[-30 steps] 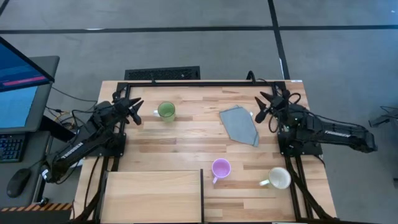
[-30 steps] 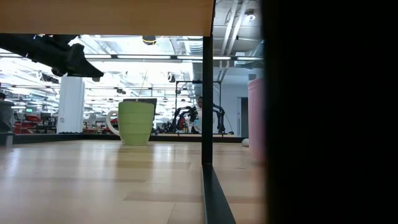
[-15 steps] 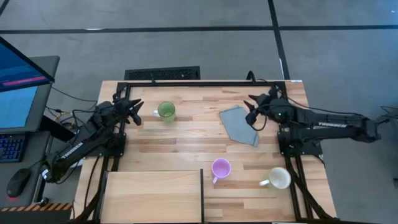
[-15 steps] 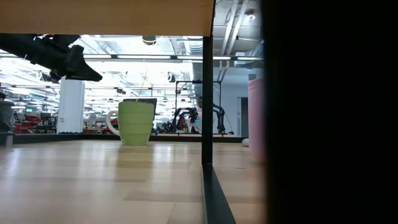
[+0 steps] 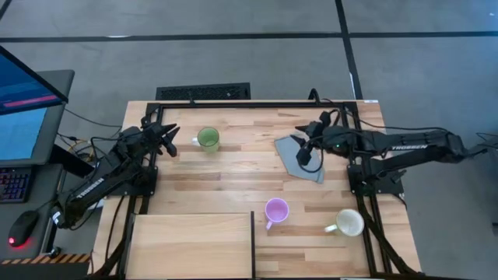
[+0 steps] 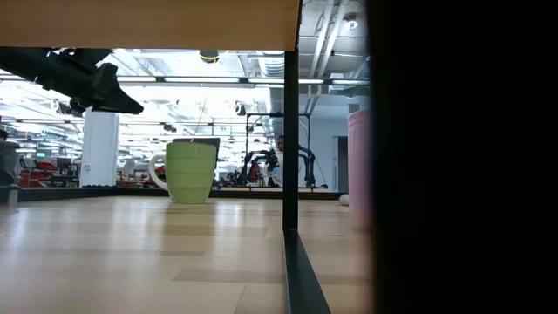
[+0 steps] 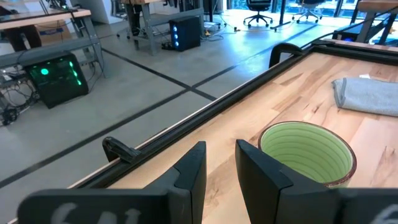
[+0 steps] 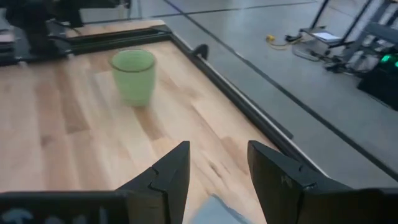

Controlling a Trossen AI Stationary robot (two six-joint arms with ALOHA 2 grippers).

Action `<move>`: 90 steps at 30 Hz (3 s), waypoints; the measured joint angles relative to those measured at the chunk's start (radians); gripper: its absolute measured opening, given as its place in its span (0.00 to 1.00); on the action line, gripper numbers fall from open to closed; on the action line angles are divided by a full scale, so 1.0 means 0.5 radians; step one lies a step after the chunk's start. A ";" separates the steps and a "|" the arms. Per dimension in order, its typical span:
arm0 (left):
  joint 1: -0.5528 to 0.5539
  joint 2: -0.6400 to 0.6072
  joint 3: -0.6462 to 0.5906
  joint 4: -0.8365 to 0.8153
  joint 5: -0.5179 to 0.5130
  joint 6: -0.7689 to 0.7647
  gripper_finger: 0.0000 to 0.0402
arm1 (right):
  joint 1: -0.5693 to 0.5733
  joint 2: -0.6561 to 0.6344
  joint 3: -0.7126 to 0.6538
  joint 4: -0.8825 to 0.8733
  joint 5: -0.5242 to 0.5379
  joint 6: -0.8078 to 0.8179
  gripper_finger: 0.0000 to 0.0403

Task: Stack small to large cups/mugs on shelf
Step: Put the purple mug on the shelf

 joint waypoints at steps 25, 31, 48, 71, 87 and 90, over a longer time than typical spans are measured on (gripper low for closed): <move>0.000 0.000 0.000 -0.002 0.001 0.000 0.19 | 0.455 0.530 0.542 -0.637 -0.044 0.746 0.45; 0.000 0.000 0.000 -0.002 0.002 0.000 0.19 | 0.497 0.599 0.588 -0.706 -0.217 0.941 0.45; 0.000 -0.001 0.000 -0.042 0.001 0.000 0.19 | 0.521 0.784 0.595 -0.970 -0.657 1.525 0.45; 0.000 -0.001 0.000 -0.039 0.001 -0.031 0.19 | 0.583 1.020 0.593 -0.894 -0.933 1.523 0.45; 0.000 -0.001 0.000 -0.039 0.001 -0.031 0.19 | 0.582 1.020 0.593 -0.828 -0.930 1.485 0.46; 0.000 -0.001 0.000 -0.039 0.001 -0.031 0.19 | 0.581 1.020 0.593 -0.828 -0.930 1.485 0.49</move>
